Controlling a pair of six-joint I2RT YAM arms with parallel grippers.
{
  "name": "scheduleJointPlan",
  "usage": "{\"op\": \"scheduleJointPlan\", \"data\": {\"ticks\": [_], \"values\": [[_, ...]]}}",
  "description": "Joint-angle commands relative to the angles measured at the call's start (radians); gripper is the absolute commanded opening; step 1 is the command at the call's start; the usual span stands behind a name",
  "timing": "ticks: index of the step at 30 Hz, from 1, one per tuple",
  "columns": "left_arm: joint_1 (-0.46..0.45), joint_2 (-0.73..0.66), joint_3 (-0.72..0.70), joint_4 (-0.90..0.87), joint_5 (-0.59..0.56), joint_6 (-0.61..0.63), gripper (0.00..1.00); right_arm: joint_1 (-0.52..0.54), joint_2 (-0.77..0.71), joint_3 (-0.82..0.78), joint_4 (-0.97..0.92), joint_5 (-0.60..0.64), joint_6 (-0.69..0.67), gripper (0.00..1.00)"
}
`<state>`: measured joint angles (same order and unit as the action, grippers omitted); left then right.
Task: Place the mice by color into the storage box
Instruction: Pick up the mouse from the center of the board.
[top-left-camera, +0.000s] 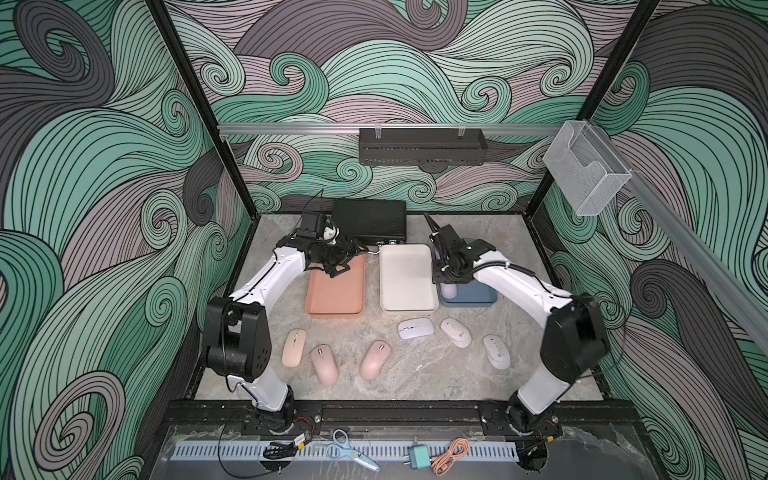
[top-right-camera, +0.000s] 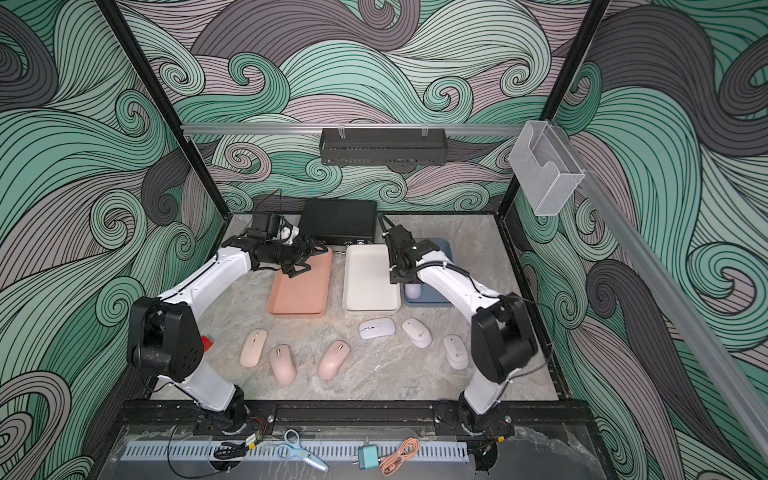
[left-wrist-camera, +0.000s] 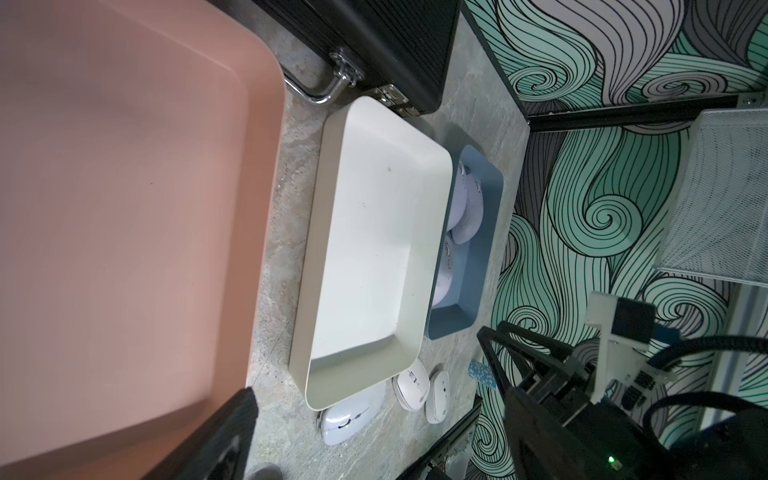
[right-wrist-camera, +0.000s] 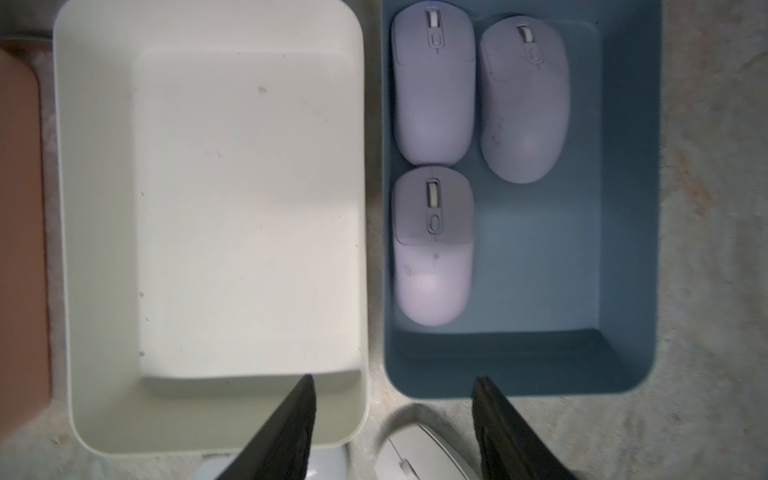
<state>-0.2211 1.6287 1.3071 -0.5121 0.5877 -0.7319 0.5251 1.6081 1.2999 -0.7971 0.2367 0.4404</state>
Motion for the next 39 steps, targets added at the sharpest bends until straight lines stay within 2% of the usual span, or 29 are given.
{"op": "scheduleJointPlan", "data": {"ticks": [1,6,12,16,21,27,31,34,39], "values": [[-0.045,-0.045,0.015,0.001,0.009,-0.005,0.92,-0.009,-0.099,-0.161,-0.058,-0.038,-0.035,0.68],[-0.132,-0.035,0.0,0.015,-0.003,-0.013,0.92,-0.012,-0.202,-0.33,-0.04,-0.161,-0.079,0.8],[-0.146,-0.024,0.024,-0.029,-0.05,0.028,0.92,-0.032,-0.151,-0.415,0.082,-0.285,-0.126,0.85],[-0.146,-0.023,0.03,-0.043,-0.068,0.04,0.92,-0.031,-0.084,-0.43,0.123,-0.289,-0.109,0.86],[-0.146,-0.023,0.031,-0.043,-0.064,0.042,0.92,-0.016,-0.115,-0.485,0.145,-0.294,-0.074,0.9],[-0.147,-0.021,0.035,-0.045,-0.058,0.041,0.92,0.022,-0.16,-0.525,0.118,-0.301,-0.029,0.88],[-0.146,-0.027,0.031,-0.037,-0.054,0.04,0.92,0.023,-0.172,-0.508,0.084,-0.214,-0.026,0.87],[-0.146,-0.031,0.03,-0.036,-0.059,0.042,0.92,0.026,-0.131,-0.484,0.088,-0.236,-0.044,0.85],[-0.146,-0.04,0.032,-0.045,-0.085,0.053,0.92,0.036,-0.064,-0.435,0.056,-0.173,-0.096,0.81]]}}
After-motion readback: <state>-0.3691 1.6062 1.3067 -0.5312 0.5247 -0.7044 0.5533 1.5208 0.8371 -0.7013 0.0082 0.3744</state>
